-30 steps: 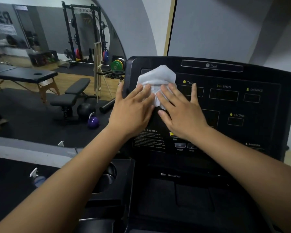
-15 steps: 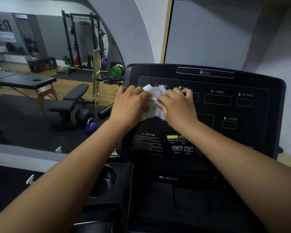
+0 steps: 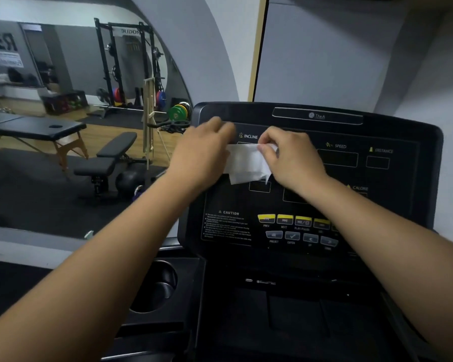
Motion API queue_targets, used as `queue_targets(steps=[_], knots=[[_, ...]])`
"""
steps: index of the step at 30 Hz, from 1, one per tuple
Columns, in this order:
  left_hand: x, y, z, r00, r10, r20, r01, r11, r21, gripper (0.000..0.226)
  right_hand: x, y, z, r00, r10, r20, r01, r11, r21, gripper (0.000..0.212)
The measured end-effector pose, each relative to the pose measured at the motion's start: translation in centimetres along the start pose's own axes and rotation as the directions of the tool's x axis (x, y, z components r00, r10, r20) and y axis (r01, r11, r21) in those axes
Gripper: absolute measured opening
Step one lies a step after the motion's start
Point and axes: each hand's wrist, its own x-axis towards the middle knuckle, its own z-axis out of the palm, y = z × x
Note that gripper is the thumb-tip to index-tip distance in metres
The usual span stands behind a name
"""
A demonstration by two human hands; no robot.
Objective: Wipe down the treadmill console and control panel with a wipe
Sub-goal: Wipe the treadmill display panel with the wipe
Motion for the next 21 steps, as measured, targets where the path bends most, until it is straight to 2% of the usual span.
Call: queue_targets(steps=[1,3,6,8,11,13,17,21], knots=[[-0.5,0.5,0.9,0.994,0.101,-0.035,-0.097,0.99,0.099,0.022,0.0,0.3,0.4,1.0,-0.021,-0.008,0.02,0.995,-0.102,0.009],[-1.8,1.3,3.0,0.966,0.257,-0.023,-0.253,0.96,0.122,0.024,-0.1,0.8,1.0,0.994,-0.102,-0.045,0.083,0.947,-0.311,0.01],[-3.9,1.7,5.2,0.964,0.264,0.018,-0.264,0.96,0.096,0.029,-1.4,1.0,1.3,0.937,-0.341,-0.072,0.271,0.842,-0.467,0.017],[-5.7,1.8,6.1,0.975,0.217,0.045,-0.221,0.964,0.145,0.039,-3.7,1.6,1.9,0.893,-0.447,0.061,0.408,0.742,-0.532,0.033],[-8.3,2.5,6.7,0.983,0.153,0.103,-0.168,0.973,0.156,0.047,-7.8,2.7,2.7,0.9,-0.291,0.325,0.433,0.69,-0.58,0.05],[-9.0,2.9,6.7,0.979,0.142,0.148,-0.165,0.974,0.154,0.049,-9.2,2.9,2.9,0.89,-0.201,0.41,0.422,0.704,-0.571,0.057],[-5.0,2.2,5.1,0.98,0.098,0.174,-0.125,0.98,0.152,0.051,-5.9,1.0,2.1,0.907,-0.144,0.395,0.368,0.725,-0.581,0.06],[0.5,0.4,3.7,0.992,0.07,0.108,-0.081,0.992,0.1,0.045,-0.7,-0.4,1.4,0.946,-0.077,0.316,0.267,0.74,-0.617,0.059]])
